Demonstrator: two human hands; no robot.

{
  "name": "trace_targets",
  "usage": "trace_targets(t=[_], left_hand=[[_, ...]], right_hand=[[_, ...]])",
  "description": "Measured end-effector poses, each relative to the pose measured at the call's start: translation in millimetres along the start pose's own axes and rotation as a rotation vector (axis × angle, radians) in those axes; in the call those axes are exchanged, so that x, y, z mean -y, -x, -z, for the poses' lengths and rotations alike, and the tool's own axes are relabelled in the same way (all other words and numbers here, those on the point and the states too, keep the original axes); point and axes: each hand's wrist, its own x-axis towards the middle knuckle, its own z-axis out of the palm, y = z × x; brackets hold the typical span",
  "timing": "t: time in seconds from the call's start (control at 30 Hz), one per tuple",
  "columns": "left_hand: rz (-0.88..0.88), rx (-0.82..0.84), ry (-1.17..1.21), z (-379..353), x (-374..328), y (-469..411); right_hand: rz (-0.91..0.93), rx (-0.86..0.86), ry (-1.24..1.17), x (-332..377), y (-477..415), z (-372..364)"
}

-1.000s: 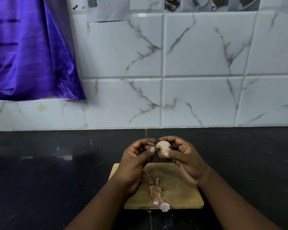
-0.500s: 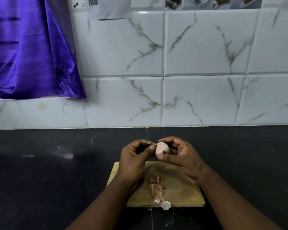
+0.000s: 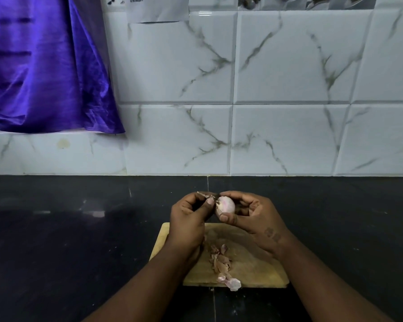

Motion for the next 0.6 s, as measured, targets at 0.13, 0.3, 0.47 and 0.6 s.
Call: trace_targets(t=[0.13, 0.3, 0.47, 0.6], left_hand=[[0.071, -0.031, 0.103, -2.6, -3.6, -1.4], [0.161, -0.04, 0.293, 0.7, -12.2, -7.3], [0.093, -0.048, 0.08, 3.5, -15.4, -2.5], [-0.132, 0.074, -0.273, 5.2, -10.3, 4.7]], right_hand=[[0.031, 0.016, -0.011, -2.9, -1.7, 1.9], [0.041, 0.024, -0.079, -7.5, -4.9, 4.3], [0.032, 0.005, -0.125, -10.5, -8.0, 12.3], [0.0, 0.012, -0.103, -11.5, -7.4, 13.7]])
